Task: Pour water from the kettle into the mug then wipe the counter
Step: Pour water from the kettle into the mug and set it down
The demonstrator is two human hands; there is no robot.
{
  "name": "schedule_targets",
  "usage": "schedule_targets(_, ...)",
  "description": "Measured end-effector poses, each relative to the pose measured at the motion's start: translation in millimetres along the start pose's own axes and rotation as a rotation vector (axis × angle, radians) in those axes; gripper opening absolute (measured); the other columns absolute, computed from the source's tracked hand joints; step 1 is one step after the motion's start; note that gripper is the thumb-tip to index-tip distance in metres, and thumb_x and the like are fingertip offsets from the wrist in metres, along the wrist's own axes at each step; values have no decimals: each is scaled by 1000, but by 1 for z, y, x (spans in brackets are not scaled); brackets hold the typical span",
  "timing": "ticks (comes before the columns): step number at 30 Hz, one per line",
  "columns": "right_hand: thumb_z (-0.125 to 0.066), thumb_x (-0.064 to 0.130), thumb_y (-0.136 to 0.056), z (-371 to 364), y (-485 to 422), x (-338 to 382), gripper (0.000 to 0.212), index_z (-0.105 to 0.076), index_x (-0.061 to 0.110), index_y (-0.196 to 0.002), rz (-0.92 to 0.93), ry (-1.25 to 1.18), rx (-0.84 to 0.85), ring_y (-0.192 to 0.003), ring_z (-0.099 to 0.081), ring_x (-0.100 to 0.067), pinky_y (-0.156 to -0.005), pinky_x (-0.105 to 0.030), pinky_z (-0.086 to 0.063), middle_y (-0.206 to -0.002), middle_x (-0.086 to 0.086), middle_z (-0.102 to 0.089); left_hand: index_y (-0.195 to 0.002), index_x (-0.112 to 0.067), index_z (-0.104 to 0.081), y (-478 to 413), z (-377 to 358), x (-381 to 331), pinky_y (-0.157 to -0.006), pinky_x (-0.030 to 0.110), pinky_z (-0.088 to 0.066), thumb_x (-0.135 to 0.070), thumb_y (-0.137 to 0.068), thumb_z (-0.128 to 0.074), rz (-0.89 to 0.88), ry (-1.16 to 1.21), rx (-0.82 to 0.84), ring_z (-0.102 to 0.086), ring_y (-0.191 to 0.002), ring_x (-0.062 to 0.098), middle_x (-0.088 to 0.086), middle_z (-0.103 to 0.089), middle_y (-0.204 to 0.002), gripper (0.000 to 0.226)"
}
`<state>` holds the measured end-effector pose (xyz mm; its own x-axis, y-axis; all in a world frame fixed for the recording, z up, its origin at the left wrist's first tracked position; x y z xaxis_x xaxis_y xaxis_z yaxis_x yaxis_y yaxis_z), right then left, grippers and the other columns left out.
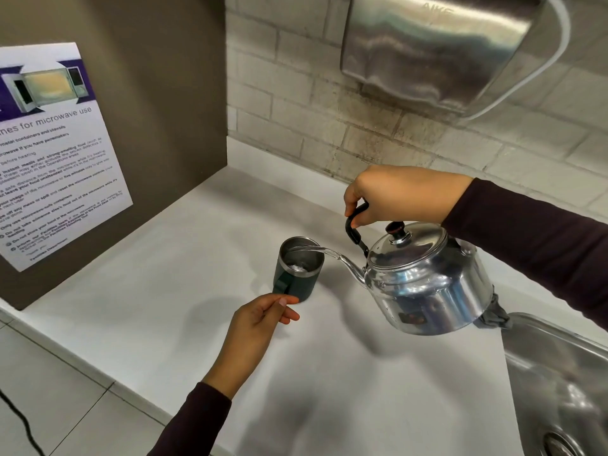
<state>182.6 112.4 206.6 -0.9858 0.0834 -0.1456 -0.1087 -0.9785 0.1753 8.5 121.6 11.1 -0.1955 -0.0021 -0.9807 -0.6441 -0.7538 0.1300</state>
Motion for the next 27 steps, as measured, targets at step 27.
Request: schedule_targets(27, -67, 43, -78, -39, 112, -72, 24, -65, 28, -97, -384, -357, -403, -62, -62, -17, -57, -30, -52, -67, 8, -62, -85, -38, -70, 0, -36, -3, -85, 27, -49, -23, -95, -46, 2, -27, 98, -67, -76, 1, -15, -76, -78, 30)
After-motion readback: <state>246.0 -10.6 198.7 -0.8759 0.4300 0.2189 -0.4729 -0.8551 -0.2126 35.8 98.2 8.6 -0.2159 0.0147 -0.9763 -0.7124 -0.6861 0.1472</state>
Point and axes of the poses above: each hand's wrist, its own y-axis away from the middle knuckle, its own z-axis out of the back of the hand, x = y × z, the point moved 8 cm from there along -y, towards the middle knuckle
